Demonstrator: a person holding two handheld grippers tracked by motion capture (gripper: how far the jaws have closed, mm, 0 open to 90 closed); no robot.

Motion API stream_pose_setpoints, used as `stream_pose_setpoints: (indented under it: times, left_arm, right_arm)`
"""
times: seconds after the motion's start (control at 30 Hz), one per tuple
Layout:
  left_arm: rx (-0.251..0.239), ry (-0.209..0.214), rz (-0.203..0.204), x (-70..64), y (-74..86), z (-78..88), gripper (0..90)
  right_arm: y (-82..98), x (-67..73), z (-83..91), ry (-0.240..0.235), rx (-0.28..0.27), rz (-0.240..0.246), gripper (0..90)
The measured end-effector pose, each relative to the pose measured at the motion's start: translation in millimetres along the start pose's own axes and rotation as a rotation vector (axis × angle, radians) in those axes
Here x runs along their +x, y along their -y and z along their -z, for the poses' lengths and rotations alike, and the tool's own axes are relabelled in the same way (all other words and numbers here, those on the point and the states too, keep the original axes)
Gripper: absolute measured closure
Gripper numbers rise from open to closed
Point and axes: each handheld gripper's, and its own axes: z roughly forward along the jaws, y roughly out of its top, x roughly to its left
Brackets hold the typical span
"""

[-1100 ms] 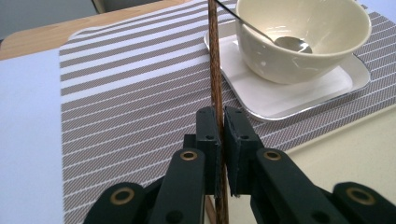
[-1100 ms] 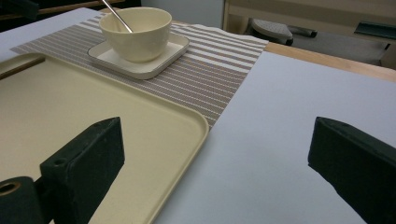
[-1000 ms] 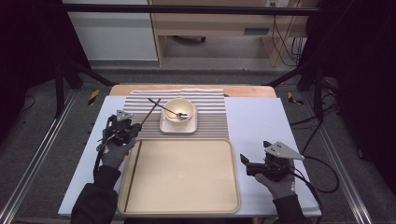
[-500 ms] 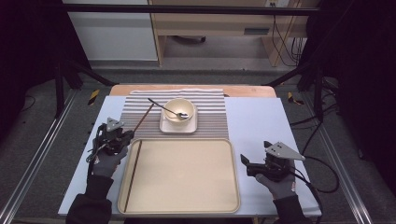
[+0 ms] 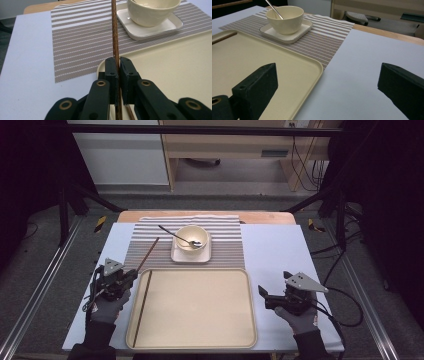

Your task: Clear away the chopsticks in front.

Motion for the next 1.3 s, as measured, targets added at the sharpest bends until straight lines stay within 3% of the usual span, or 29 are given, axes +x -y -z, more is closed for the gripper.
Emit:
stream_pose_setpoints:
  times: [0.27, 0.5, 0.73, 1.0, 1.1, 1.3]
  left_arm:
    - [-0.006, -0.013, 0.009, -8.2, 9.5, 17.2, 84.5]
    - [-0.019, -0.02, 0.019, -23.9, 18.3, 27.9, 84.5]
    - [-0.016, -0.013, 0.034, -33.4, 24.5, 30.3, 84.5]
    - [-0.027, 0.013, 0.023, -53.8, 11.8, 23.7, 84.6]
    - [-0.043, 0.002, 0.034, -59.4, 9.1, 24.7, 84.5]
    - [-0.052, 0.016, 0.071, -69.0, 24.1, 26.0, 84.5]
  right_arm:
    - [-0.6, 0.6, 1.3, -0.004, -0.007, -0.001, 3.0]
    - [-0.6, 0.8, 1.6, -0.002, -0.008, -0.003, 3.1]
    - [0.2, 2.0, -0.3, -0.003, -0.001, 0.001, 3.0]
    - [0.0, 2.4, -0.6, -0.003, 0.0, 0.003, 3.1]
    - [-0.5, 1.7, 0.4, -0.002, -0.004, 0.0, 3.0]
    - [-0.6, 1.5, 1.1, -0.004, -0.005, 0.0, 3.1]
